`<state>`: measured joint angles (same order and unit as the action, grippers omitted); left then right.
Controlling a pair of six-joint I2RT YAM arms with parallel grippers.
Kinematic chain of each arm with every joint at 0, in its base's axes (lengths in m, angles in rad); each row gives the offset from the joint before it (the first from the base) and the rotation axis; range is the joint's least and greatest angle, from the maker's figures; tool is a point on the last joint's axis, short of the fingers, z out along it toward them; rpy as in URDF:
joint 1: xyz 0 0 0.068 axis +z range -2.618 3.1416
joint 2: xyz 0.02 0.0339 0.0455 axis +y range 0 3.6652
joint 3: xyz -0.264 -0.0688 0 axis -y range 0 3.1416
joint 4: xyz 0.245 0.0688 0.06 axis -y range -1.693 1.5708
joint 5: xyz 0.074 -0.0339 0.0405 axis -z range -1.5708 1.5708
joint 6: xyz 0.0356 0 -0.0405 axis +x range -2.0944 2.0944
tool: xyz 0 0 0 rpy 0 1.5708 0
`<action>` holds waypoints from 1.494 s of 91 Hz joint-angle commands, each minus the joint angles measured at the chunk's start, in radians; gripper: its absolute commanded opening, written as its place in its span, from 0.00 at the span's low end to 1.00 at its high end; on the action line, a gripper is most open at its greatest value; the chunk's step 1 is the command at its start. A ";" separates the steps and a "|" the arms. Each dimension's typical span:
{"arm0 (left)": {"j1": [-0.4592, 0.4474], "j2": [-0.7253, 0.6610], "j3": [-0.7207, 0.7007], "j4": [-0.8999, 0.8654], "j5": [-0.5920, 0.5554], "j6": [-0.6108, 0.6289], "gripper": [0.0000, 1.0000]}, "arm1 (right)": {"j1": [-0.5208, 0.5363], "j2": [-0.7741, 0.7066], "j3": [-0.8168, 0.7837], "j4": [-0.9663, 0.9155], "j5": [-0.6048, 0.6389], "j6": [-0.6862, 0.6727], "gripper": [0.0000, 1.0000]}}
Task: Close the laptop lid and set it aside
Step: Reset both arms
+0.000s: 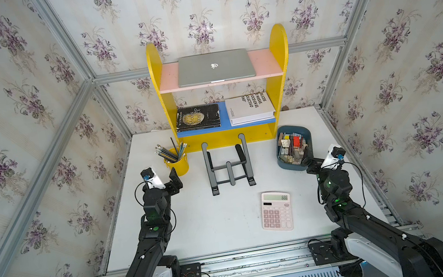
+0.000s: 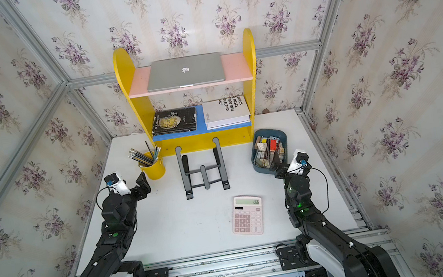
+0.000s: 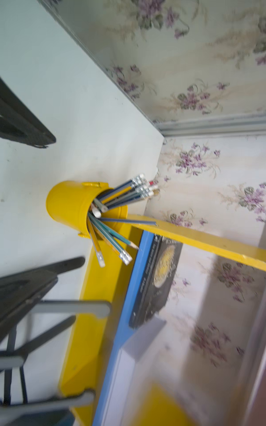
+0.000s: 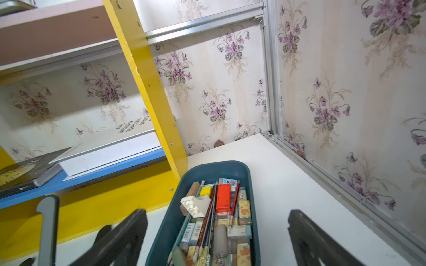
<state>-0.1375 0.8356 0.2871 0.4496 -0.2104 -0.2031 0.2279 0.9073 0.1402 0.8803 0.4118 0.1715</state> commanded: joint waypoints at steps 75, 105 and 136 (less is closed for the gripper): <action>0.023 0.641 -0.048 0.711 -0.138 0.267 0.97 | -0.005 0.434 -0.016 0.409 0.045 -0.199 1.00; 0.051 0.728 0.016 0.658 -0.069 0.262 0.99 | -0.039 0.579 -0.014 0.568 0.011 -0.214 1.00; 0.065 0.723 0.090 0.500 -0.052 0.245 0.99 | -0.126 0.635 0.050 0.481 -0.120 -0.154 1.00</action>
<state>-0.0761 1.5585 0.3725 0.9730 -0.2752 0.0502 0.1040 1.5501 0.1905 1.3705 0.3428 0.0013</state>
